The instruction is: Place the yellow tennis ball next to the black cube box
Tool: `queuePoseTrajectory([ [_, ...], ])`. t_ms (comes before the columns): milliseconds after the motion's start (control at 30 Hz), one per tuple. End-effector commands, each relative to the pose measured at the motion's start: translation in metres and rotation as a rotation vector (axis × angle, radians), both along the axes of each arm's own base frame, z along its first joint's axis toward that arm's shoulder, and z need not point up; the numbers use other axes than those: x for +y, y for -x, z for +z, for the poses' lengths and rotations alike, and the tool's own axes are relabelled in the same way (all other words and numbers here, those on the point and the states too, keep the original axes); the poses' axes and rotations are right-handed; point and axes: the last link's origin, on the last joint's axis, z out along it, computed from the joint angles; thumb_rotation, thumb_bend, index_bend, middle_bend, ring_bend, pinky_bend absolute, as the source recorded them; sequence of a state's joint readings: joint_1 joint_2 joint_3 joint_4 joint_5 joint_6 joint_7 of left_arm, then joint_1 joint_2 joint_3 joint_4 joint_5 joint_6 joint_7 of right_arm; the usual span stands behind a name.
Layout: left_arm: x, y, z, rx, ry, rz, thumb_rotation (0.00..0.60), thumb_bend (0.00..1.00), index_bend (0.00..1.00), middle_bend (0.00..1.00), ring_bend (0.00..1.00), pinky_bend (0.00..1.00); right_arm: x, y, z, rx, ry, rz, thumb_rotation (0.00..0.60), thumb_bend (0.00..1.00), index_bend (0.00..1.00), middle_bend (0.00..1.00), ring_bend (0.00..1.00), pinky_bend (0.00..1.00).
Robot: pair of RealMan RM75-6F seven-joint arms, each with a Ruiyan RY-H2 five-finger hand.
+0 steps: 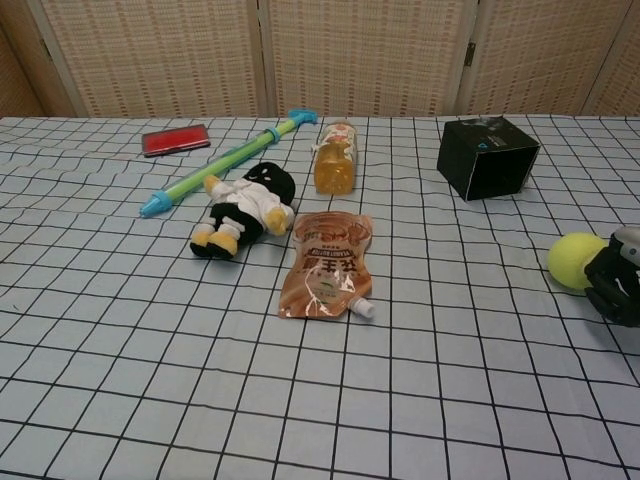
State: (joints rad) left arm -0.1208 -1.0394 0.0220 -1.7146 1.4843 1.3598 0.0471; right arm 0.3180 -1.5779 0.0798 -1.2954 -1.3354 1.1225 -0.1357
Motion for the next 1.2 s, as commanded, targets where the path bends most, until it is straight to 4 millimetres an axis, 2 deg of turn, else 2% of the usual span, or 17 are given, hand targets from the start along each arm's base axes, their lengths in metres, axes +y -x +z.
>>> queuePoseTrajectory([
  [33, 0.0, 0.0, 0.0, 0.0, 0.001, 0.001, 0.6, 0.58, 0.44, 0.49, 0.49, 0.59, -0.002, 0.0, -0.001, -0.001, -0.001, 0.001, 0.6, 0.77, 0.87, 0.8, 0.72, 0.91],
  [500, 0.0, 0.0, 0.0, 0.001, 0.003, 0.004, 0.6, 0.58, 0.44, 0.49, 0.49, 0.59, -0.023, -0.002, -0.003, -0.008, 0.032, 0.02, 0.6, 0.77, 0.86, 0.8, 0.71, 0.91],
  [1200, 0.0, 0.0, 0.0, 0.001, 0.001, 0.003, 0.6, 0.58, 0.44, 0.49, 0.49, 0.59, -0.05, 0.012, -0.004, -0.004, 0.003, 0.028, 0.6, 0.78, 0.86, 0.8, 0.71, 0.91],
])
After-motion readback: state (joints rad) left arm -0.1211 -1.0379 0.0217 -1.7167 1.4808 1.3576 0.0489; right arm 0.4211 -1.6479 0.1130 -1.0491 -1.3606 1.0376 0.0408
